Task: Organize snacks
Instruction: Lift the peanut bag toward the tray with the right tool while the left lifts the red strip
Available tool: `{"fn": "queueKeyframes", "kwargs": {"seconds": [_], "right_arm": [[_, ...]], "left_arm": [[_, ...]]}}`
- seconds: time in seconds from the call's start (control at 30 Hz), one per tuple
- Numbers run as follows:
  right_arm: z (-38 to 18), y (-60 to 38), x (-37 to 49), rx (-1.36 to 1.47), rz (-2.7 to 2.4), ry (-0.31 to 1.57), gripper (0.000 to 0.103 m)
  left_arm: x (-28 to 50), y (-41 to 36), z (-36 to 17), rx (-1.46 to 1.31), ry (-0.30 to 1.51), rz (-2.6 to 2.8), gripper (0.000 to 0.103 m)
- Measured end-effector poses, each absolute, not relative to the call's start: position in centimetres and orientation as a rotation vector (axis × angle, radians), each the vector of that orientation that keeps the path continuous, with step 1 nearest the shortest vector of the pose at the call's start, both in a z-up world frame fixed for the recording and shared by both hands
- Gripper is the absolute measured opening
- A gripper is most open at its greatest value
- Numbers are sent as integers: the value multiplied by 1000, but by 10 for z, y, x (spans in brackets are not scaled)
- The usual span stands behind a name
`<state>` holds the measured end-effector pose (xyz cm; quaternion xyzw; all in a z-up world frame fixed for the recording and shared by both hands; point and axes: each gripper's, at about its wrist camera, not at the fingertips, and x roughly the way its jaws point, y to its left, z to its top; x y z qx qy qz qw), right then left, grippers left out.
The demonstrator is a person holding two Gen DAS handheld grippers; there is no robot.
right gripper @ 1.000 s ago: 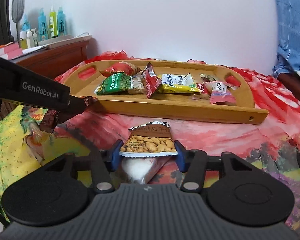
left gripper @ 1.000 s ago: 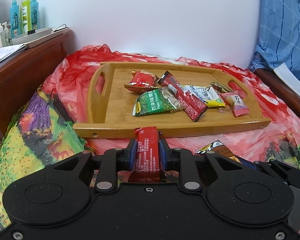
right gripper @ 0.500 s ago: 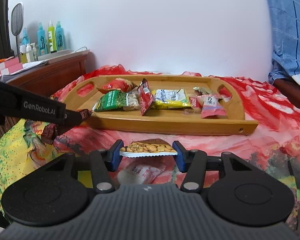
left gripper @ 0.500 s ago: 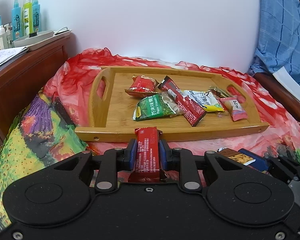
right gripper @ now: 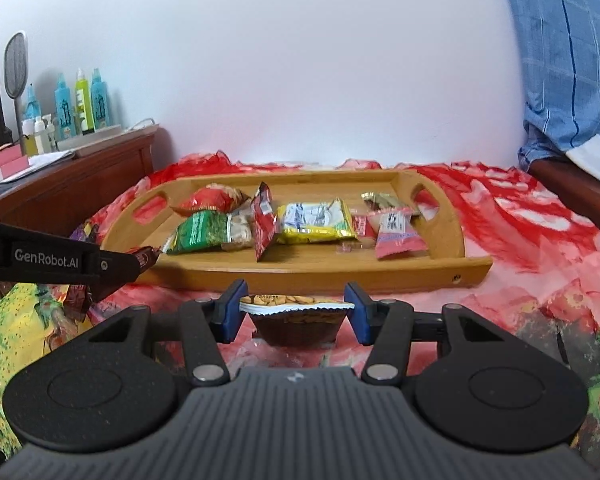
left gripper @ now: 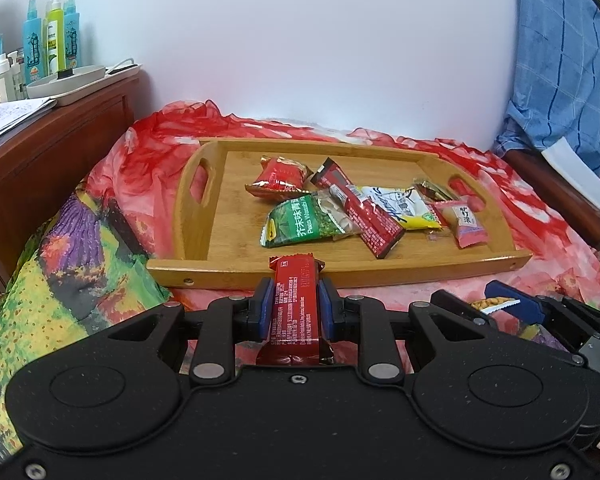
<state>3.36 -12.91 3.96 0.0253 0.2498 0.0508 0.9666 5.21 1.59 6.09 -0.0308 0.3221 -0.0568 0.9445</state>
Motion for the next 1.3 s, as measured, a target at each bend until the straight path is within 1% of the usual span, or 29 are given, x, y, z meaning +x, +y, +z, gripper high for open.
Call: {"fn": "queueKeyframes", "kwargs": {"seconds": [0.13, 0.33, 0.4, 0.53, 0.83, 0.87, 0.9, 0.93, 0.97, 1.0, 1.03, 1.07, 1.1, 1.13, 1.2, 1.3], "right_arm": [[33, -122, 29, -1, 122, 537, 56], [17, -114, 35, -9, 121, 636, 57], [14, -108, 32, -67, 121, 632, 57], [14, -105, 24, -93, 157, 642, 56], [17, -105, 1, -92, 185, 663, 57], [17, -105, 0, -97, 194, 656, 58], [18, -105, 0, -94, 200, 646, 63], [18, -106, 4, -88, 195, 643, 70], [19, -107, 8, -78, 198, 648, 74], [19, -108, 14, -68, 201, 658, 77], [20, -109, 18, -59, 196, 662, 77], [20, -110, 23, -56, 192, 668, 67], [19, -112, 28, -58, 195, 679, 53], [20, -112, 30, -70, 187, 677, 49], [22, -114, 35, -81, 201, 680, 47], [27, -123, 40, -34, 217, 688, 47]], "left_arm": [[54, 15, 59, -63, 665, -116, 23], [55, 15, 56, -68, 677, -113, 23], [54, 15, 55, -64, 681, -113, 23], [54, 16, 54, -63, 685, -115, 23], [55, 17, 56, -62, 680, -120, 23], [55, 17, 56, -62, 681, -120, 23], [55, 17, 56, -62, 683, -118, 23], [55, 17, 57, -62, 683, -118, 23], [55, 17, 57, -63, 683, -118, 23], [55, 17, 57, -62, 682, -118, 23], [55, 17, 57, -61, 679, -119, 23], [54, 17, 58, -57, 677, -120, 23], [54, 17, 58, -54, 675, -119, 23], [54, 17, 59, -54, 675, -118, 23], [54, 19, 59, -57, 674, -117, 23], [53, 22, 61, -57, 667, -118, 23]]}}
